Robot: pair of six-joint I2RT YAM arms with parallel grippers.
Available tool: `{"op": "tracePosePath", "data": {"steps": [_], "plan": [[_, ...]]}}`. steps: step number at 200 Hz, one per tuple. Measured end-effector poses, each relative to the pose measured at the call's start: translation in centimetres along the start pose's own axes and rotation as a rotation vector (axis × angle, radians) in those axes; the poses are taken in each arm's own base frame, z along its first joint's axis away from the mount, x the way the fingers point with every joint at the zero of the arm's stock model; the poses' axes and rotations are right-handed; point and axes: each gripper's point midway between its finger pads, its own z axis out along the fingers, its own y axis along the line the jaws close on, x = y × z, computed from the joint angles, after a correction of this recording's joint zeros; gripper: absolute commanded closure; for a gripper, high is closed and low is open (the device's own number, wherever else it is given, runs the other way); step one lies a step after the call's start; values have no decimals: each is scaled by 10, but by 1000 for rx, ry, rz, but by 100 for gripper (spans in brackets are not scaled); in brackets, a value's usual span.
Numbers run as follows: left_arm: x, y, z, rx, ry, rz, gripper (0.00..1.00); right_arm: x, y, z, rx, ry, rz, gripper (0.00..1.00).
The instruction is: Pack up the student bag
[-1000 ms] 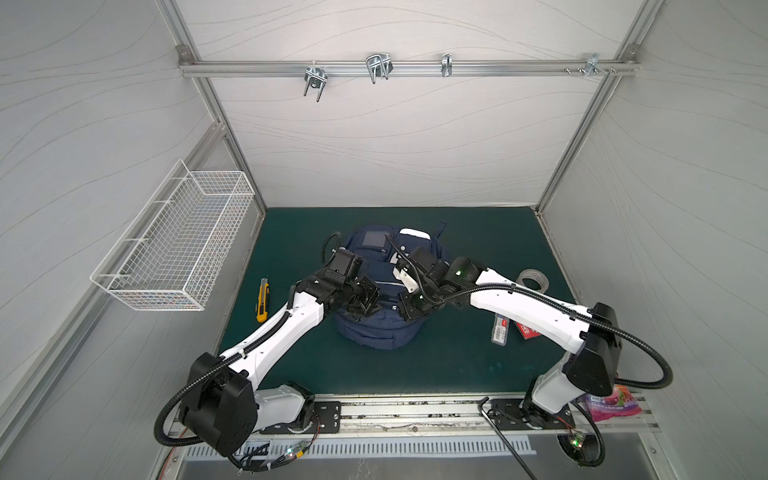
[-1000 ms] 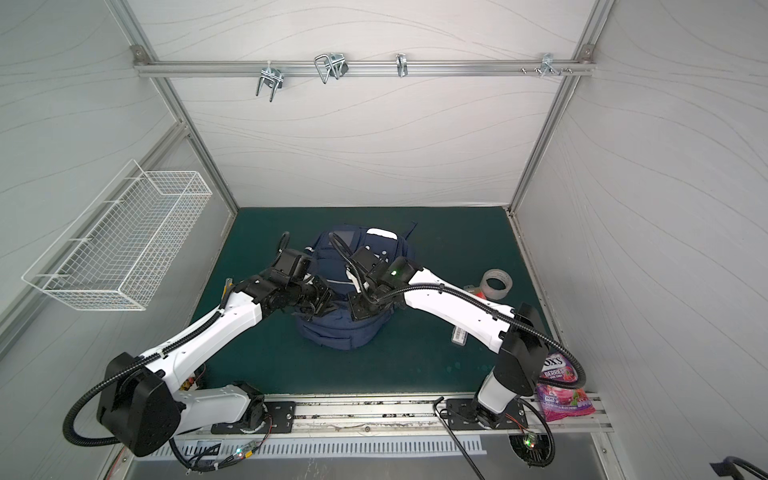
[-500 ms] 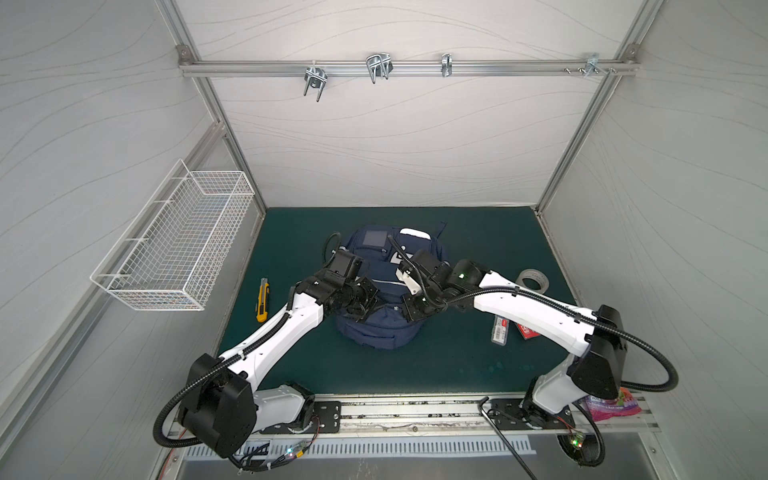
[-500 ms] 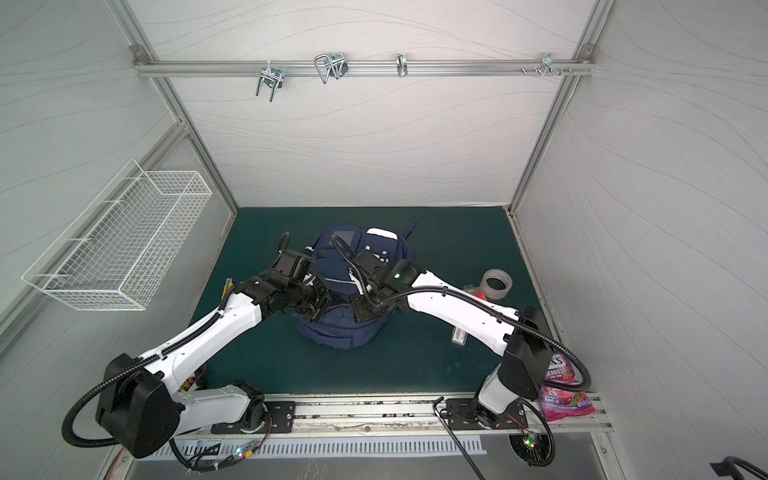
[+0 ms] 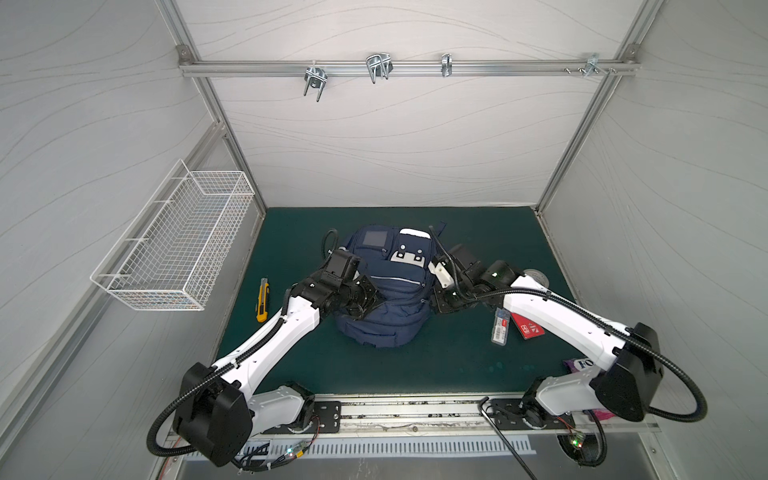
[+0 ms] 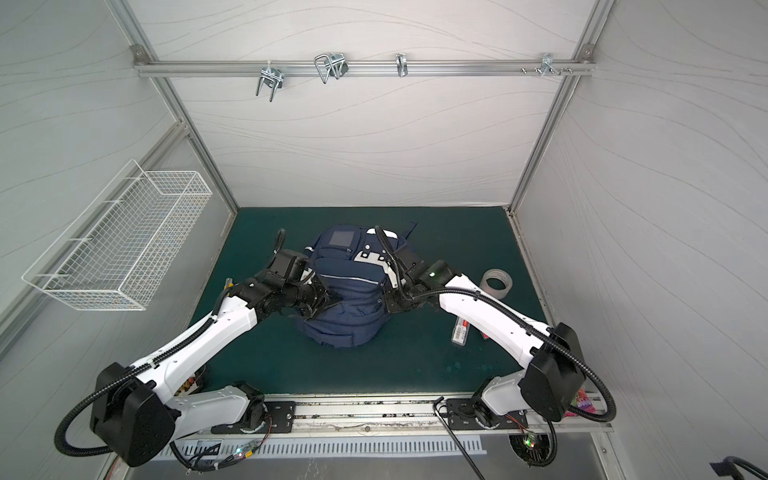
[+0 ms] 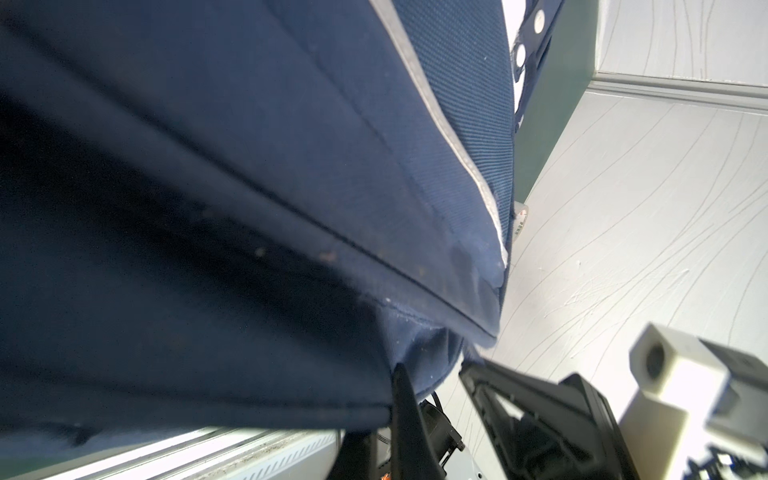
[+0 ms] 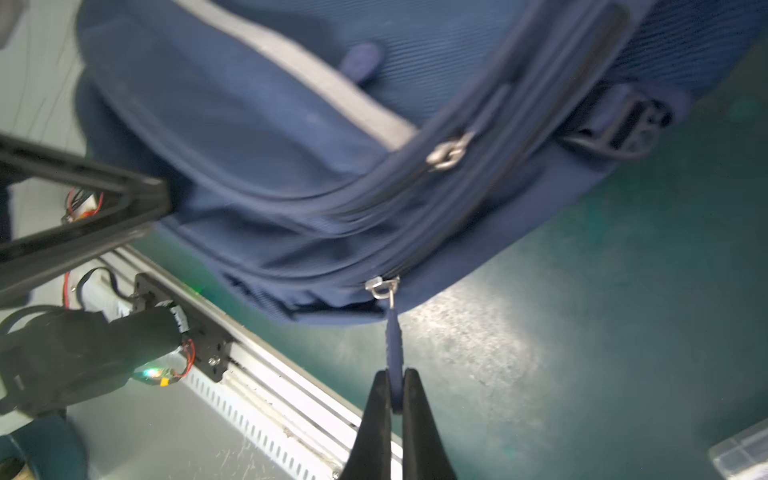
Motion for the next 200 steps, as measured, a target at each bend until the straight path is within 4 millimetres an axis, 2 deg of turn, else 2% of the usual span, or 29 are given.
{"op": "tracePosePath", "data": {"steps": [53, 82, 138, 200], "plan": [[-1, 1, 0, 7, 7, 24, 100, -34, -44, 11, -9, -77, 58, 100], [0, 7, 4, 1, 18, 27, 100, -45, -59, 22, -27, -98, 67, 100], [1, 16, 8, 6, 23, 28, 100, -62, -77, 40, -25, -120, 75, 100], [1, 19, 11, 12, 32, 24, 100, -63, -79, 47, -31, -110, 75, 100]]}}
